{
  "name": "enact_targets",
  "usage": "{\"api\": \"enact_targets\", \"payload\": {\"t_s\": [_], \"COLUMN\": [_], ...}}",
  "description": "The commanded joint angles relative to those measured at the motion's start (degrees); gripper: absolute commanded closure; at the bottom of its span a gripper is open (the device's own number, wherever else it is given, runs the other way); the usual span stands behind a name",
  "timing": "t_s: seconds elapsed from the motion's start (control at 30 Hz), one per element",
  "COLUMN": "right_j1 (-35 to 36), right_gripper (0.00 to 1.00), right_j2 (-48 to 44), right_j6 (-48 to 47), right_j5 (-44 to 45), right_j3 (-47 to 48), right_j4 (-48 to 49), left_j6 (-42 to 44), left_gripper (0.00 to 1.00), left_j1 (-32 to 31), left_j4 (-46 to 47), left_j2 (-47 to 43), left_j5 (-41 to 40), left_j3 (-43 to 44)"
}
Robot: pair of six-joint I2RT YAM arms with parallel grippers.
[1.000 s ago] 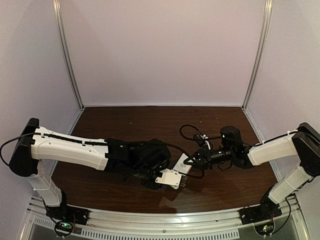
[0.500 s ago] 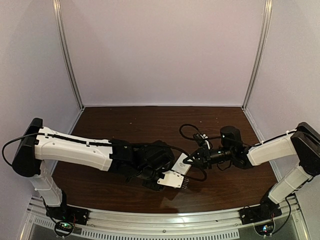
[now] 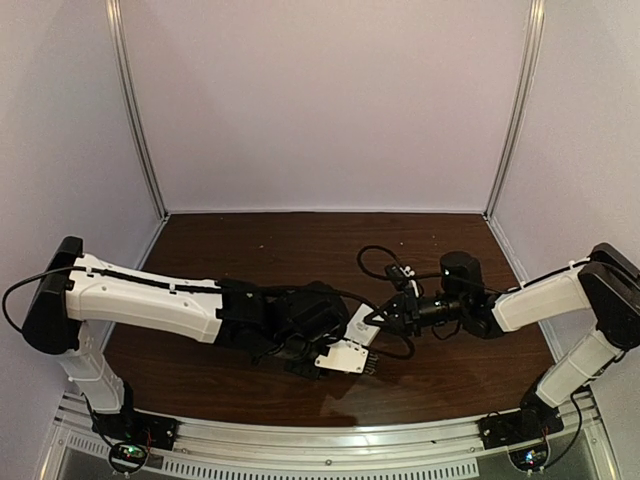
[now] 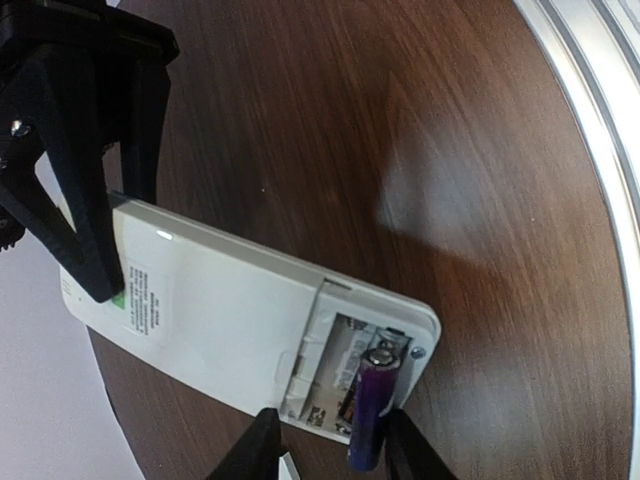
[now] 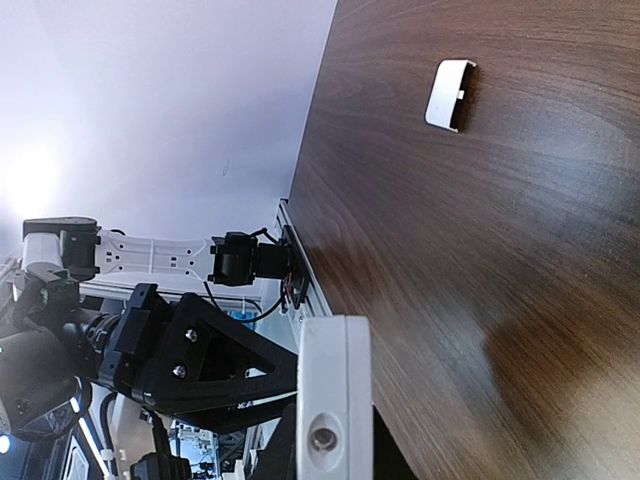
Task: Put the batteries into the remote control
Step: Place the battery in the battery compartment.
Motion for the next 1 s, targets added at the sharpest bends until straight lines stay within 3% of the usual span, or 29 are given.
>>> {"api": "enact_targets", "payload": {"t_s": [0.0,0.13,0.37,0.57,0.8,0.97], "right_j1": [0.16,0.18,0.14,-0.05,-0.28,-0.32], "right_gripper": [1.0,1.0,1.0,1.0,1.0,1.0], "right_j2": [1.33,2.57,3.4,4.28,6.42,6.61], "right_j6": [1.56,2.81,4.49,6.67,11.15,12.73], "right_j5": [-0.93,-1.33,-2.05,-1.24,2.13,6.44], "right_j3": [-0.62,-0.92,-0.78,-1.23,-0.92,0.03], "right_j4": [6.36,8.69,11.71,16.23,26.1,29.46], "left_j6": [-0.87,0.69,2.29,-2.97,-19.14,-33.45], "left_gripper": [0.62,0.76,0.8,0.69,0.49,0.5], "left_j1": [0.0,0.93,1.28,2.46,7.99,13.82], "left_j4": [3.47,4.82,5.48,6.86,14.25,16.56], "left_j2": [-3.85,-5.15,-5.26,-7.58,-16.96,-19.9], "left_j5": [-1.97,-1.13,-0.13,-2.35,-1.66,2.82], "left_j3": [-1.01,-2.42,-2.63,-2.18,-3.13,-5.78]}}
